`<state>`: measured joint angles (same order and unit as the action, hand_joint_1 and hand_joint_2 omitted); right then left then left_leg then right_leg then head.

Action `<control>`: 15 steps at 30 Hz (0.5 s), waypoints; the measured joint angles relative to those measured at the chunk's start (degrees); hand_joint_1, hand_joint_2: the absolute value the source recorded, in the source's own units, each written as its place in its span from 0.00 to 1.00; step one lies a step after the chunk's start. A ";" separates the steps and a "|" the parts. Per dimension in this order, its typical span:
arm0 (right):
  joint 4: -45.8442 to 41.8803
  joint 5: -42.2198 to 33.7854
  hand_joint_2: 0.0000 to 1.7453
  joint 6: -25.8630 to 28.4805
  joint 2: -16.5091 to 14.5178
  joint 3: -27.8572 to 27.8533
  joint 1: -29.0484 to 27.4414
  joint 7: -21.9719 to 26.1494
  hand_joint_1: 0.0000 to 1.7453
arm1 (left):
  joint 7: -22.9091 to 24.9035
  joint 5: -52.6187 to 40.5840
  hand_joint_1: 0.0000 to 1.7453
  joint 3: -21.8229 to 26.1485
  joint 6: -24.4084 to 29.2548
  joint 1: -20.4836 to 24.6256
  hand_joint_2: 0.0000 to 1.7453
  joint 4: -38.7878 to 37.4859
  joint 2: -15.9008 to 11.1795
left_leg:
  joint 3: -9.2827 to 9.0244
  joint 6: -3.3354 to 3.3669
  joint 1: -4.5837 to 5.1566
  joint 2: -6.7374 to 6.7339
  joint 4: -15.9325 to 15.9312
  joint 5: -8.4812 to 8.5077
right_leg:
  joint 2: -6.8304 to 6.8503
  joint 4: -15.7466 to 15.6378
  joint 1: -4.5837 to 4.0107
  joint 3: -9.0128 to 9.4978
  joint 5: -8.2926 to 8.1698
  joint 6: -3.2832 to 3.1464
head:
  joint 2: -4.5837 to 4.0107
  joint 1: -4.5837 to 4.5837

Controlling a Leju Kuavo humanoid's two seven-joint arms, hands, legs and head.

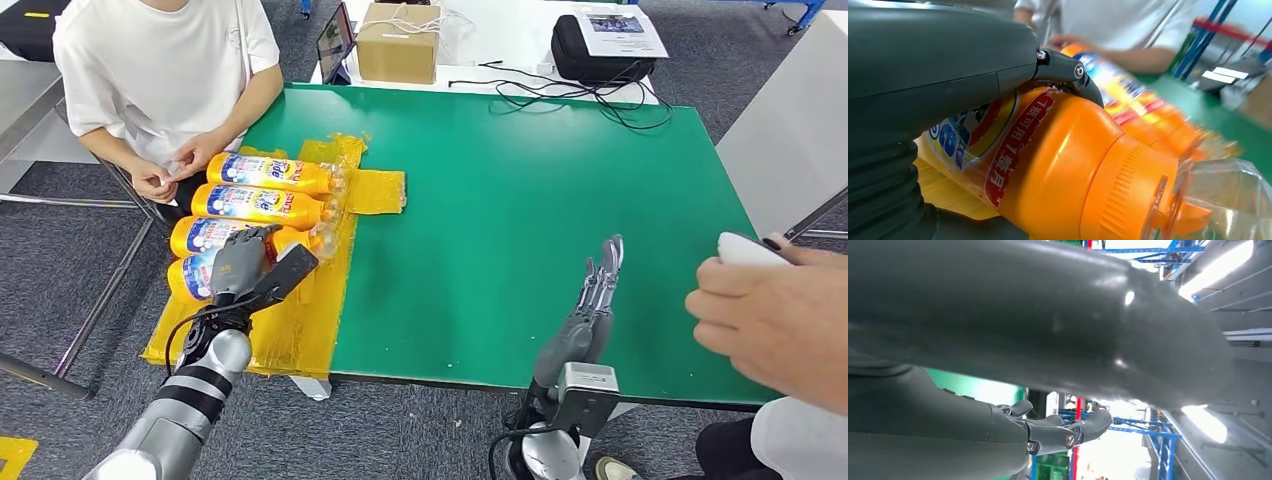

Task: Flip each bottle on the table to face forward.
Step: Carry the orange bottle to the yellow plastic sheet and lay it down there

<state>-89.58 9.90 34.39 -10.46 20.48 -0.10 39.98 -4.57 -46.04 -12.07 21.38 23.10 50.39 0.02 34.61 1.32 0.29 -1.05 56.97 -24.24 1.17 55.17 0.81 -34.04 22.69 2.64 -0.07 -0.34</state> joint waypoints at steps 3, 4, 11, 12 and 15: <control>-0.04 -0.56 0.00 -0.73 -0.26 -0.89 -0.30 0.00 0.00 | -0.72 -0.14 1.00 0.81 -1.49 0.73 1.00 -2.50 -0.08 | 0.00 0.00 0.02 0.01 0.00 0.00 | 0.00 0.00 0.02 0.02 0.00 0.00 | 0.00 0.00; -0.04 -0.71 0.00 -0.88 -0.36 -1.12 -0.37 0.00 0.00 | -0.98 -0.08 1.00 0.98 -1.91 1.03 1.00 -3.06 -0.09 | 0.00 0.00 0.03 0.02 0.00 0.00 | 0.00 0.00 0.03 0.03 0.00 0.00 | 0.00 0.00; -0.04 -1.08 0.00 -2.49 -0.89 -1.92 -0.75 0.00 0.00 | -4.22 2.79 0.22 1.64 -8.18 2.27 1.00 -4.99 -0.10 | -0.08 -0.01 0.02 0.13 0.00 0.01 | 0.05 0.00 0.02 0.10 0.02 0.00 | 0.00 0.02; -0.04 -1.29 0.00 -2.82 -0.97 -1.97 -0.81 0.00 0.00 | -5.18 3.86 0.07 1.71 -10.27 2.31 1.00 -5.01 -0.10 | -0.10 -0.02 0.01 0.18 -0.01 0.02 | 0.08 0.00 0.01 0.13 0.02 -0.01 | 0.00 0.02; -0.04 -2.27 0.00 -3.83 -1.19 -2.16 -0.89 0.00 0.00 | -7.65 8.60 0.00 1.83 -18.46 1.95 1.00 -5.00 -0.11 | -0.13 -0.03 0.00 0.23 -0.02 0.03 | 0.10 0.02 0.01 0.19 0.02 -0.01 | 0.00 0.01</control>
<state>-89.61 7.63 30.56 -11.65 18.32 -0.99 39.98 -12.22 -37.45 -10.24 2.92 25.05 45.39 -0.09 34.48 1.30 0.29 -0.82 56.95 -24.20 1.27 55.19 0.82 -33.86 22.71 2.62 -0.07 -0.33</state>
